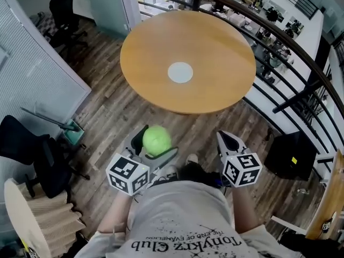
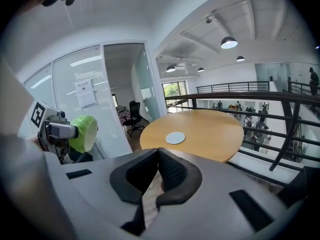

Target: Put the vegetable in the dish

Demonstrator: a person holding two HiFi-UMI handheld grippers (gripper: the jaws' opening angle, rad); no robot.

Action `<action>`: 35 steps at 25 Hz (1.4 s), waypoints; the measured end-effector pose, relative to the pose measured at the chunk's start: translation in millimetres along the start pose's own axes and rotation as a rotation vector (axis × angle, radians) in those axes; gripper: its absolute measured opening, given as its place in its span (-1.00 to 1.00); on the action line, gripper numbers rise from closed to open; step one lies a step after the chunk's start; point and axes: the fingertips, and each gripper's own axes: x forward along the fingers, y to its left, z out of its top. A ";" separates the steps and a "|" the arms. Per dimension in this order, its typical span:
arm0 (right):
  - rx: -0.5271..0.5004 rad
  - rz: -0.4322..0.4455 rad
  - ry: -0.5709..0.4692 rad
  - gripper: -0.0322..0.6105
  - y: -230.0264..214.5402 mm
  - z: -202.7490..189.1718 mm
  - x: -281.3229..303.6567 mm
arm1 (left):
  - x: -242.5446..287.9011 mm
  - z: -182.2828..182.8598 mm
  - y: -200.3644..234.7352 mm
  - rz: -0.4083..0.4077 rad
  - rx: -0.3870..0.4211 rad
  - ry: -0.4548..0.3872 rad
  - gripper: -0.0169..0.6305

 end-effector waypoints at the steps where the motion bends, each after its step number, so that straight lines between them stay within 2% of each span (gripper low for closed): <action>1: 0.005 -0.005 0.003 -0.82 -0.8 -1.9 0.9 | 0.3 -0.6 1.7 -0.005 -0.006 0.001 0.57; 11: 0.049 0.009 0.000 -0.82 -22.5 11.1 44.3 | 27.9 16.4 33.7 0.009 -0.011 0.016 0.57; 19: 0.039 0.035 0.006 -0.82 -64.9 47.1 99.4 | 81.1 48.2 70.7 0.026 -0.012 0.012 0.57; 30: 0.005 0.103 -0.002 -0.82 -137.2 117.4 174.0 | 166.7 103.9 113.1 0.082 -0.006 -0.019 0.57; 35: -0.004 0.136 0.010 -0.82 -150.8 128.8 192.3 | 188.9 111.5 121.0 0.101 -0.013 -0.020 0.57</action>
